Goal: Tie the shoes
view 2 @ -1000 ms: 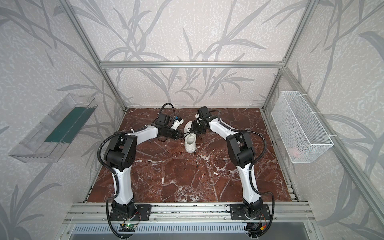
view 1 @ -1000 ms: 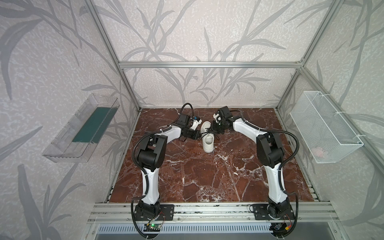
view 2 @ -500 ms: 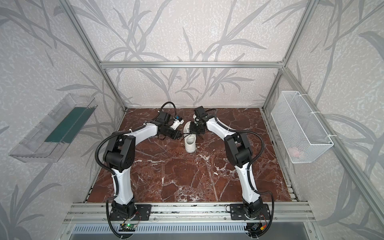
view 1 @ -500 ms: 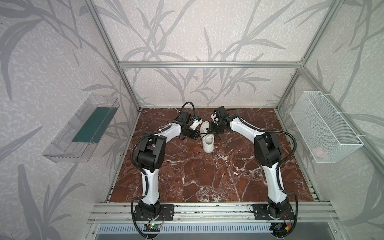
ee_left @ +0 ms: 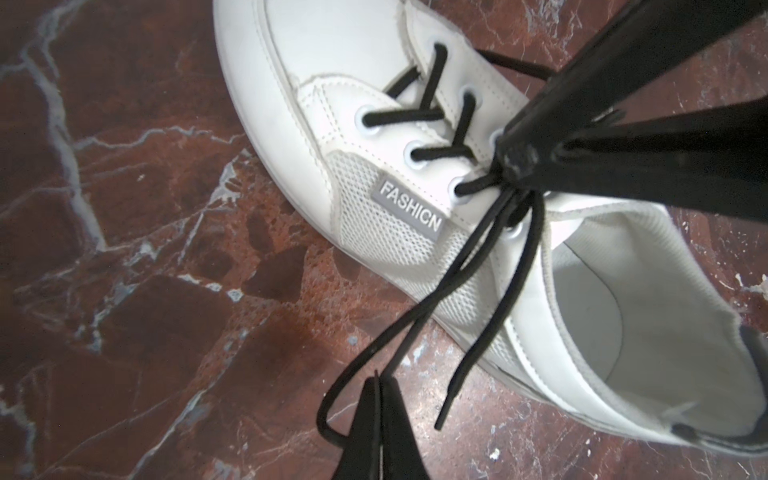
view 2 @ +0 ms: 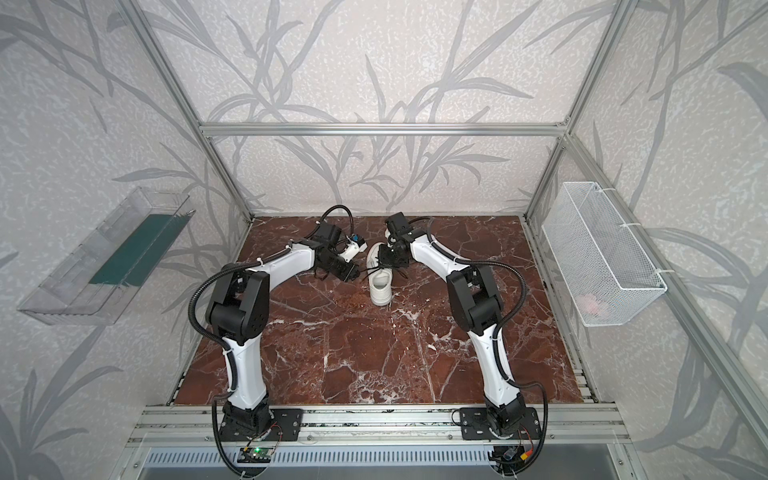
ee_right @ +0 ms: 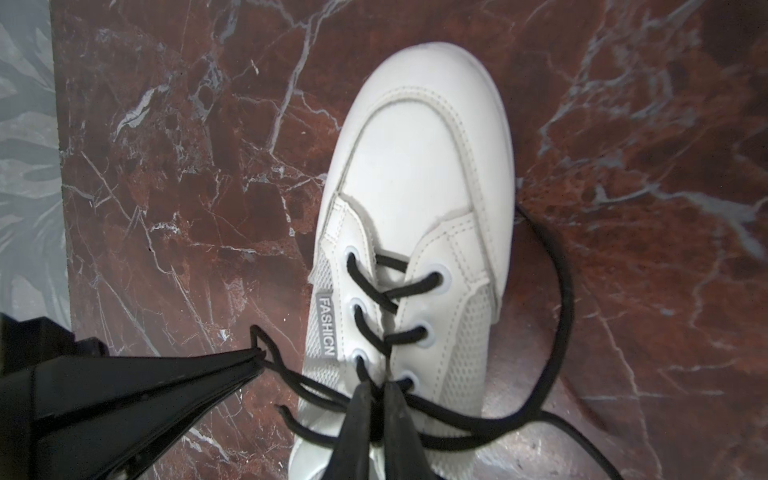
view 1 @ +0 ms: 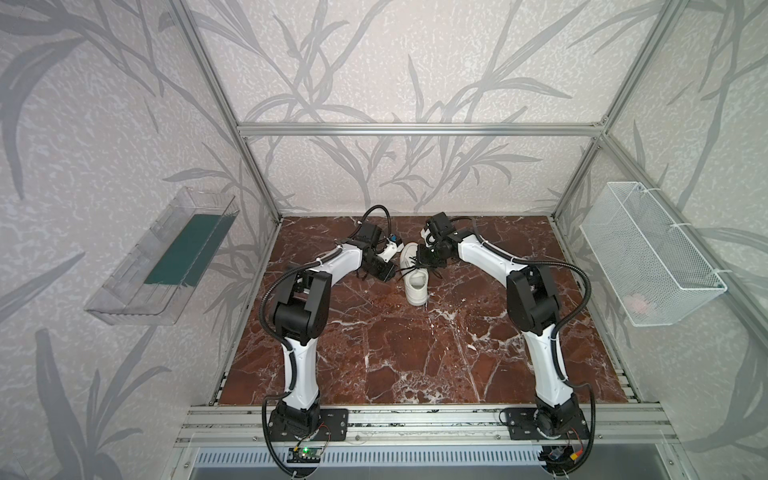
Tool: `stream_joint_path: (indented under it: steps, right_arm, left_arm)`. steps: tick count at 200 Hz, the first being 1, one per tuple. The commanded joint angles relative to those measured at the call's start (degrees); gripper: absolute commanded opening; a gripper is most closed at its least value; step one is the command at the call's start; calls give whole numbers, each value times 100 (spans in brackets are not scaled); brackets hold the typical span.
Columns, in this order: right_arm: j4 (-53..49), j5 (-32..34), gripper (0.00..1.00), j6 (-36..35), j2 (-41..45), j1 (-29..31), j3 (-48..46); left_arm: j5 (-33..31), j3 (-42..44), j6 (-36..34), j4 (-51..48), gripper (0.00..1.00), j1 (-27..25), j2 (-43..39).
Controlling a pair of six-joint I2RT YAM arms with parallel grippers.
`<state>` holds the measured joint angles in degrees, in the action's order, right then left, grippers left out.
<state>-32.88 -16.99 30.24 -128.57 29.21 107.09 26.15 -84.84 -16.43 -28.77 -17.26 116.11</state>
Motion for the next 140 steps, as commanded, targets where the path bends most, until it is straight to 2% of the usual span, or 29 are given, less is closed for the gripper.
stream_joint_path:
  steps: [1, 41, 75, 114, 124, 140]
  right_arm:
    - [-335, 163, 11, -70, -102, 7, 117]
    - [-385, 179, 10, -106, -111, 14, 153]
    - [-446, 224, 10, -115, -123, 13, 186]
    - [-420, 82, 11, -97, -127, 14, 226]
    - [-390, 19, 11, -88, -125, 13, 225]
    - [-267, -167, 14, -41, -85, 13, 192]
  left_arm:
    - [-223, -241, -258, -438, 0, 12, -223]
    - [-314, -228, -307, -458, 0, 20, -194]
    - [-757, -283, -267, -581, 0, 20, -143]
    - [-212, -270, -178, -469, 1, 12, -169]
    - [-37, -266, -143, -413, 3, 12, -182]
    - [234, -181, -33, -190, 21, 12, -249]
